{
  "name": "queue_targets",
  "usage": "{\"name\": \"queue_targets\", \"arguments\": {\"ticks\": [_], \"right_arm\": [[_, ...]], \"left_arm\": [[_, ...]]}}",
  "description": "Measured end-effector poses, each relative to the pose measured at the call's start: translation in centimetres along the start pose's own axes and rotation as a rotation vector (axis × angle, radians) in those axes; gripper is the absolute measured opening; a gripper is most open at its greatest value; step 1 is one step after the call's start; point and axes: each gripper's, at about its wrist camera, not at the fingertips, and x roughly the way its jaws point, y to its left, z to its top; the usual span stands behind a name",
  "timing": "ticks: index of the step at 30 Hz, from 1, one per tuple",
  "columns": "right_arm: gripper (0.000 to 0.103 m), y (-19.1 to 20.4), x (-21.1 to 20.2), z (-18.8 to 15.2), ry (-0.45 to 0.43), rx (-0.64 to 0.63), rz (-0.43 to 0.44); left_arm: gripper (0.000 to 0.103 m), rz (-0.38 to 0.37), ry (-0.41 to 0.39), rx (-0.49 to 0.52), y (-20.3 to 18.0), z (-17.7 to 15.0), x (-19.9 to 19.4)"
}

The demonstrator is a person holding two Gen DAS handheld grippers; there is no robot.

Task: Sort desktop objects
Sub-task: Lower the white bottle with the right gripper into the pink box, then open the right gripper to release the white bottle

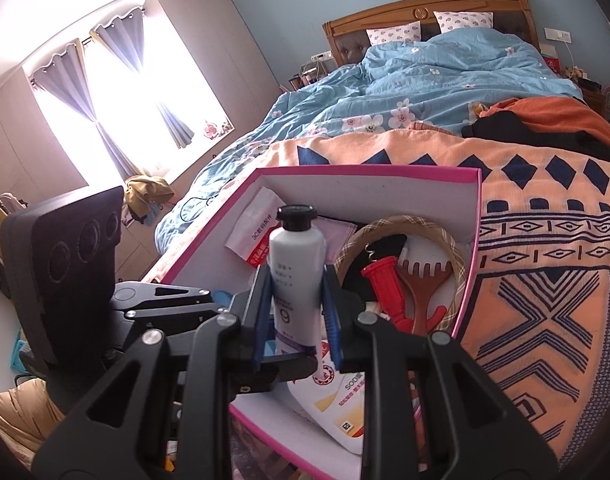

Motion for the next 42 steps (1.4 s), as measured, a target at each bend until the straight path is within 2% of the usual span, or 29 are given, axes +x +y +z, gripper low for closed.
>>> {"name": "queue_targets", "arguments": {"ticks": [15,23,26,28,35,42], "right_arm": [[0.027,-1.0,3.9,1.3,0.141,-0.02,-0.085],[0.029,-1.3,7.0,1.6,0.243,-0.058,-0.186],[0.032,-2.0,7.6,2.0,0.245,-0.04,-0.228],[0.033,-2.4,7.6,2.1,0.24,-0.017,-0.22],[0.043,-2.5,5.4,1.9,0.167,0.01,-0.192],[0.043,-1.6,3.0,0.8,0.104,0.016,-0.145]], "left_arm": [[0.027,0.045,0.129,-0.115,2.1,0.9,3.2],[0.025,0.073,0.212,-0.203,4.0,1.3,5.4],[0.026,0.109,0.22,-0.226,4.6,1.4,5.8],[0.026,0.11,0.238,-0.265,5.5,1.1,6.3],[0.028,0.121,0.174,-0.258,5.3,0.6,5.0],[0.029,0.128,0.091,-0.196,4.1,0.5,2.6]]}}
